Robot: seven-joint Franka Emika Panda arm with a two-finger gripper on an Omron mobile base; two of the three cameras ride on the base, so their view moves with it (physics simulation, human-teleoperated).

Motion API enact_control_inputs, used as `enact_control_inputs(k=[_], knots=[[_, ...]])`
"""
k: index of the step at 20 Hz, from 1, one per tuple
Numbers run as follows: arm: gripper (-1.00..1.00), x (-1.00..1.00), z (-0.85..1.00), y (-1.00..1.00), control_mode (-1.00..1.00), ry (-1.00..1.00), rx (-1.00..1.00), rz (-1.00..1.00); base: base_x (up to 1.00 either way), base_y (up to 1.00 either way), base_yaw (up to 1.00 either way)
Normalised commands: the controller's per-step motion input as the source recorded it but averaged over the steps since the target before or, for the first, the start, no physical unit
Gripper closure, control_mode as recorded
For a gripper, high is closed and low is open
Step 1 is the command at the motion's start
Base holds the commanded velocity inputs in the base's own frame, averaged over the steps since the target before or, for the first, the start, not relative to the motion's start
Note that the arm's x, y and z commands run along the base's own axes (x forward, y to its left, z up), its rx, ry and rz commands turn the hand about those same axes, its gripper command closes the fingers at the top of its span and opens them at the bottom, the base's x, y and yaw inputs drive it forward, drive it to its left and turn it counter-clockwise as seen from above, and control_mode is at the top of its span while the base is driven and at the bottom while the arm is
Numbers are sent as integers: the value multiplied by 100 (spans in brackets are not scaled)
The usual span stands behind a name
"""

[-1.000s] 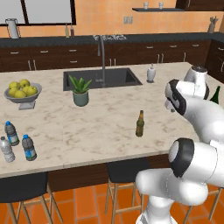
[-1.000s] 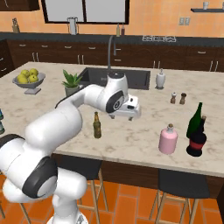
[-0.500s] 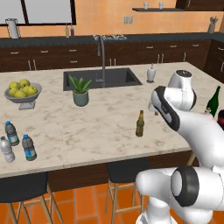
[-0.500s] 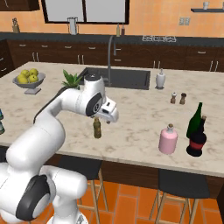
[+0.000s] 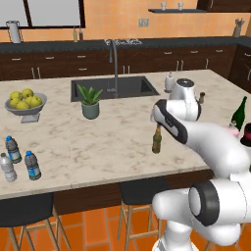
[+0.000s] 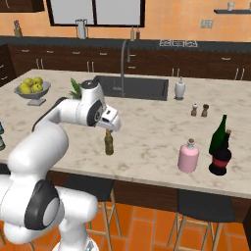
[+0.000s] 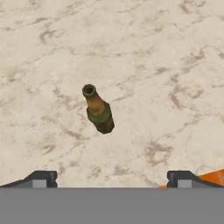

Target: Move the plastic bottles in the middle to the plastics group, and the glass bottles in the middle to the glass group.

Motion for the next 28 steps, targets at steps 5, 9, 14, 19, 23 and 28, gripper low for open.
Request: enact_control_inputs(k=[5, 9, 14, 19, 23, 28], knots=[[-100, 54, -3, 11, -100, 1, 0, 0, 0, 0, 0], [-100, 41, -22, 6, -100, 3, -1, 0, 0, 0, 0], [-100, 40, -34, 0, -100, 7, -1, 0, 0, 0, 0], [-100, 17, -33, 0, -100, 3, -1, 0, 0, 0, 0], [-100, 7, -30, 0, -100, 3, 0, 0, 0, 0, 0], [-100, 2, -26, 0, -100, 0, 0, 0, 0, 0, 0]])
